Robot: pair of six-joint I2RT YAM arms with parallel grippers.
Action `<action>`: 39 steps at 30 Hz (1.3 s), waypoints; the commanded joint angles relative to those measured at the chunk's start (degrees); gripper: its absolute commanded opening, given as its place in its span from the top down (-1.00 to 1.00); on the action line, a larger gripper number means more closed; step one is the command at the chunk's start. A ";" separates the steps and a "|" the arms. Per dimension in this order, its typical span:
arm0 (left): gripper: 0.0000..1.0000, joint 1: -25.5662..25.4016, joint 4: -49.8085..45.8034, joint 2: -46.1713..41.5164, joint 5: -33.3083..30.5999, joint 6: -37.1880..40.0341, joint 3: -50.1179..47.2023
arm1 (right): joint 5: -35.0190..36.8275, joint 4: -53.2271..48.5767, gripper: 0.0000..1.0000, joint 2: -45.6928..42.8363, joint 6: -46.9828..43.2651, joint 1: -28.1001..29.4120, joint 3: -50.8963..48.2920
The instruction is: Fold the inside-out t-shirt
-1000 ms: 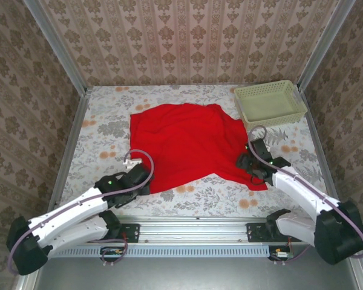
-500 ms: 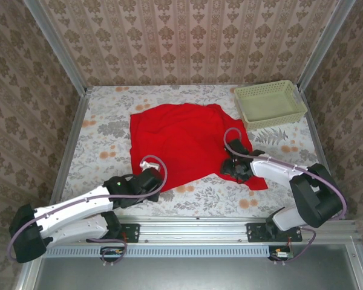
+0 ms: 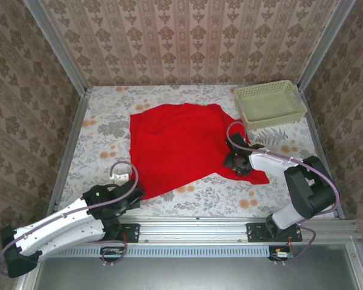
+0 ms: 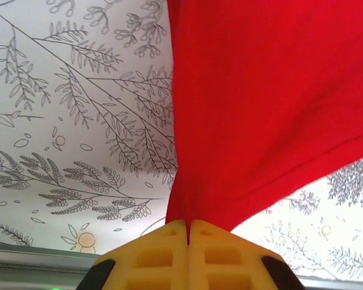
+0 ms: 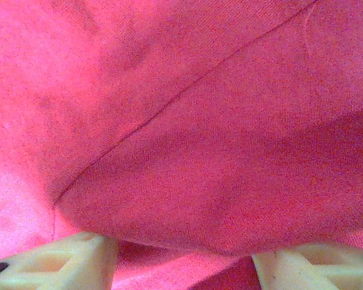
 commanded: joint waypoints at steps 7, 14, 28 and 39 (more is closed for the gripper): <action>0.26 -0.33 -11.89 -0.53 -3.10 -5.32 0.72 | 7.33 -7.06 -0.24 -6.01 1.37 -2.78 -2.39; -0.05 -0.07 2.31 4.26 -3.24 5.05 5.27 | 8.50 -9.78 -0.26 -13.18 -3.99 -1.13 0.03; -0.14 26.52 41.89 32.11 19.73 20.88 2.19 | -0.29 -5.59 -0.32 1.78 -9.75 1.69 7.74; -0.27 37.38 37.17 26.95 20.00 25.74 -5.61 | 3.46 -7.03 -0.30 -4.83 4.75 6.36 -5.89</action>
